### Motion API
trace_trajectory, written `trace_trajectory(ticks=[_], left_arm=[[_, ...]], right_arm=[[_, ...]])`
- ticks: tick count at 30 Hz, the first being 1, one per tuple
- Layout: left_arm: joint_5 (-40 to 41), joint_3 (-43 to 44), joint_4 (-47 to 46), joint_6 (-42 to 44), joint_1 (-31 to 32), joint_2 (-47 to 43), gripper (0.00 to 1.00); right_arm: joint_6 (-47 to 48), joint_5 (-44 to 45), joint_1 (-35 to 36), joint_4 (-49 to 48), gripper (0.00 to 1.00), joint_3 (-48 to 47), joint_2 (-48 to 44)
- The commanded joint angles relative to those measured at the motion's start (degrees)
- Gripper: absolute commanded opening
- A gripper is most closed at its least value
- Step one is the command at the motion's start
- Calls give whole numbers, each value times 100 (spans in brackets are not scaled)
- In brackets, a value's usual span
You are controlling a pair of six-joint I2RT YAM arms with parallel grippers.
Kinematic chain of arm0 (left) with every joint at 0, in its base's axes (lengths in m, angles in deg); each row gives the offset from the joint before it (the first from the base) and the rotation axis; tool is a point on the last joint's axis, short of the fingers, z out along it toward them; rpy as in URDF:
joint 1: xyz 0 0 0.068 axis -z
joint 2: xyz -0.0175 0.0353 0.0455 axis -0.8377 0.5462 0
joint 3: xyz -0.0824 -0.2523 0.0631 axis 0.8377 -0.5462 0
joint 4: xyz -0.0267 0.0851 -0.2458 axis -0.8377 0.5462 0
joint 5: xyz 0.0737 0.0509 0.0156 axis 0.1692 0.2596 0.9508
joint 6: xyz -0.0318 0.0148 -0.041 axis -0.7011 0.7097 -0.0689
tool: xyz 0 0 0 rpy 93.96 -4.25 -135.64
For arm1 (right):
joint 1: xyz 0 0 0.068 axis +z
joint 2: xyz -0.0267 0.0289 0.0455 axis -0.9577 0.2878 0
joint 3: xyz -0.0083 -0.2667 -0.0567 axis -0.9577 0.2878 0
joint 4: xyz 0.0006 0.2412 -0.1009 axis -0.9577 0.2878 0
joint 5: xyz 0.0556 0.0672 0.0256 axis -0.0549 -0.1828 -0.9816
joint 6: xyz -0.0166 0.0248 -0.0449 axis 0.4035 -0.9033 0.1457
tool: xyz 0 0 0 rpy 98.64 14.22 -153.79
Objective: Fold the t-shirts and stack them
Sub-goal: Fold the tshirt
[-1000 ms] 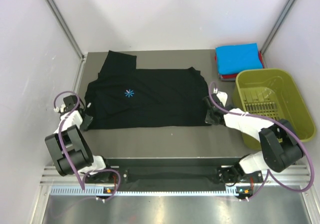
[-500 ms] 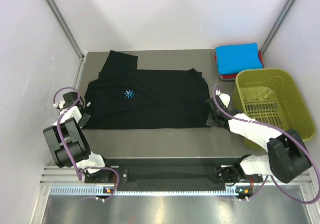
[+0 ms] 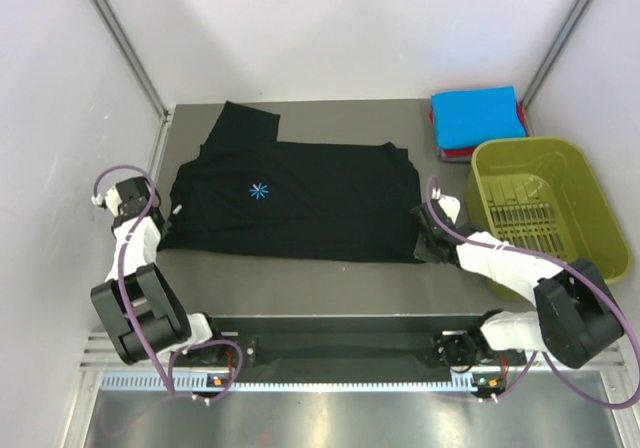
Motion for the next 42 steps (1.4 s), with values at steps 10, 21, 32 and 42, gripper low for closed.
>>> trace_trajectory(ticks=[10, 21, 32, 42], left_arm=[[1052, 1711, 825, 194, 1070, 342, 25], [-2169, 1833, -98, 272, 1158, 1167, 39], [-580, 3627, 1097, -43, 2010, 3144, 32], [-386, 3592, 728, -220, 2099, 3761, 32]], right_arm=[[248, 132, 57, 938, 30, -624, -485], [1548, -1098, 74, 333, 34, -1416, -539], [1584, -1230, 206, 191, 34, -1830, 200], [1786, -932, 215, 446, 34, -2137, 394]])
